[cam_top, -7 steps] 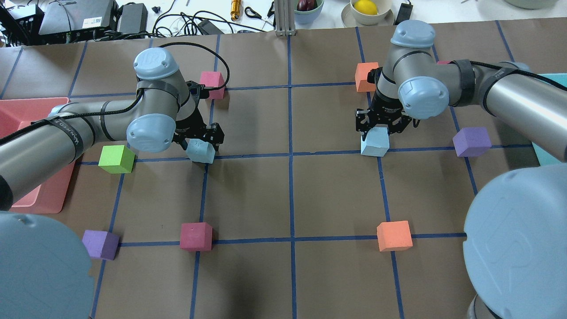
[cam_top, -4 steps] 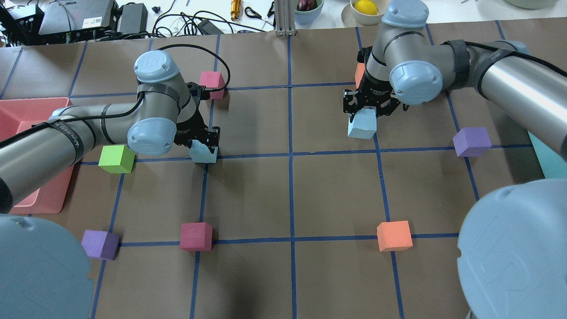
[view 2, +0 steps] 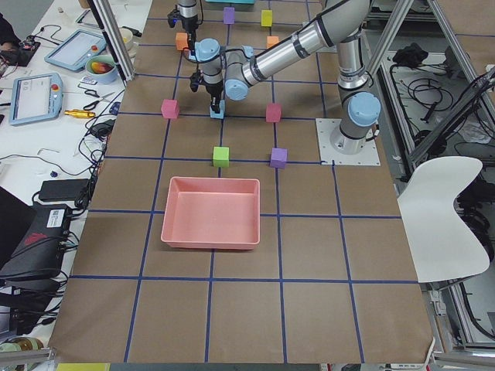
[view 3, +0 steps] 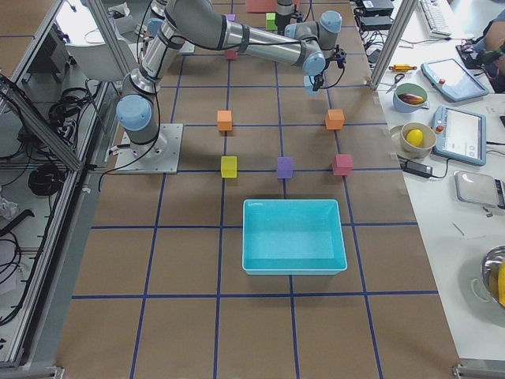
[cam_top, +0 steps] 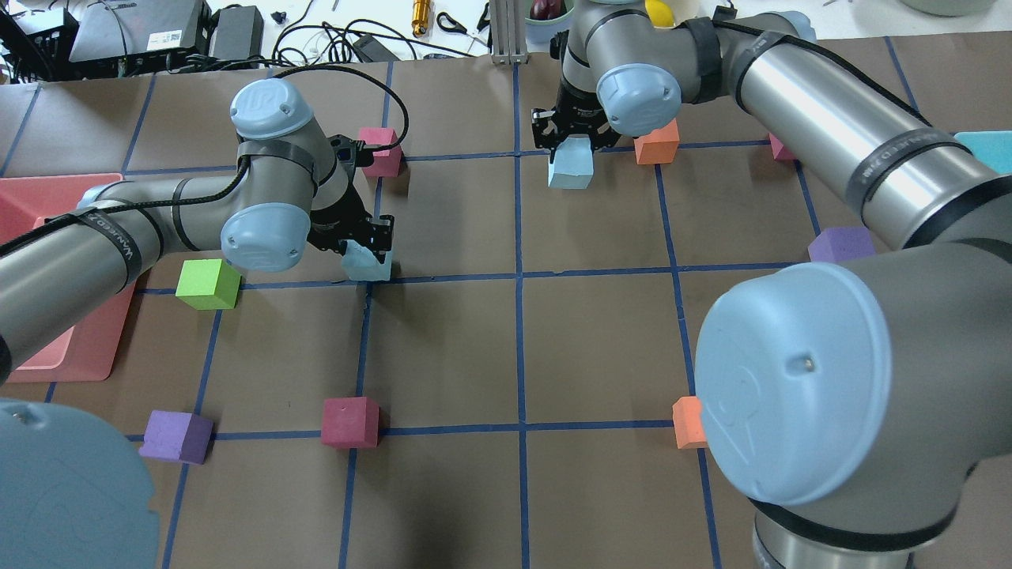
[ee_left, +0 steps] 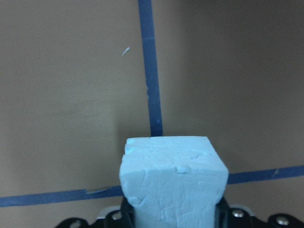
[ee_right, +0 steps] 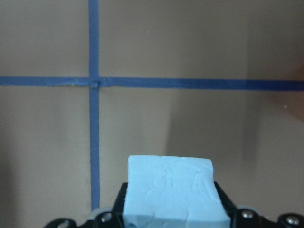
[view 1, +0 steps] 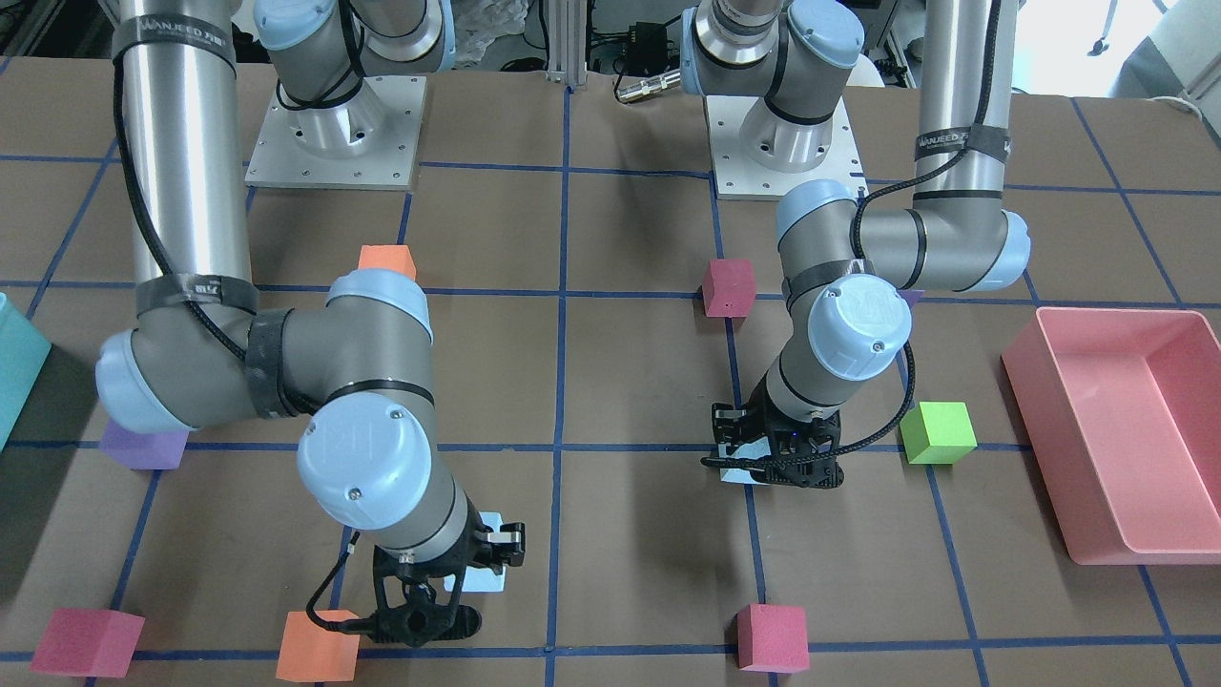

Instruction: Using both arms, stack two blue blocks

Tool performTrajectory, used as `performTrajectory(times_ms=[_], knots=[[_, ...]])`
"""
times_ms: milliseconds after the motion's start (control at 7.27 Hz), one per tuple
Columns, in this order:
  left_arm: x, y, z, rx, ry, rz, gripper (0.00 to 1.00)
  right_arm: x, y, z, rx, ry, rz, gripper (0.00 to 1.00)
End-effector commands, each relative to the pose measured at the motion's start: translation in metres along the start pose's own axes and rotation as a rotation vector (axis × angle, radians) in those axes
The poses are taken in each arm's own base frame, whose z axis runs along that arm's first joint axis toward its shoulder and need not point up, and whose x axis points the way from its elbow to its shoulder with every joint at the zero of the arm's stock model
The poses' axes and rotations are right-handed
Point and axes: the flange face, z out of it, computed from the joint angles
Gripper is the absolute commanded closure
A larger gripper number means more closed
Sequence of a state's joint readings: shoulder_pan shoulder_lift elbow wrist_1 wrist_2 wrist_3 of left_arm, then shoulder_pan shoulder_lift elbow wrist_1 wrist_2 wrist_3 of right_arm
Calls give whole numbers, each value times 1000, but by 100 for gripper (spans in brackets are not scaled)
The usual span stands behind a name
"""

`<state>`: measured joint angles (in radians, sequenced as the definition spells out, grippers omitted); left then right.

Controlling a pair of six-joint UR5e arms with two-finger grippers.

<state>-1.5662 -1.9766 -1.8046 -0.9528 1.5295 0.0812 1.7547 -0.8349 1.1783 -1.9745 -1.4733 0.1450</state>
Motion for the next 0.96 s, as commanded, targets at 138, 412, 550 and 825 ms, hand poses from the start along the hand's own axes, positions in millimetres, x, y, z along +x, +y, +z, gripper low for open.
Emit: performTrajectory(times_ms=[138, 412, 550, 825], knots=[[1, -30, -36, 58, 21, -29, 100, -54, -20, 47, 1, -7, -99, 100], [0, -47, -60, 43, 20, -30, 100, -56, -19, 53, -7, -6, -151, 100], [0, -55, -74, 33, 24, -30, 100, -56, -19, 56, -10, -5, -151, 100], [0, -66, -88, 39, 28, -32, 100, -56, -23, 58, -5, -6, -131, 100]])
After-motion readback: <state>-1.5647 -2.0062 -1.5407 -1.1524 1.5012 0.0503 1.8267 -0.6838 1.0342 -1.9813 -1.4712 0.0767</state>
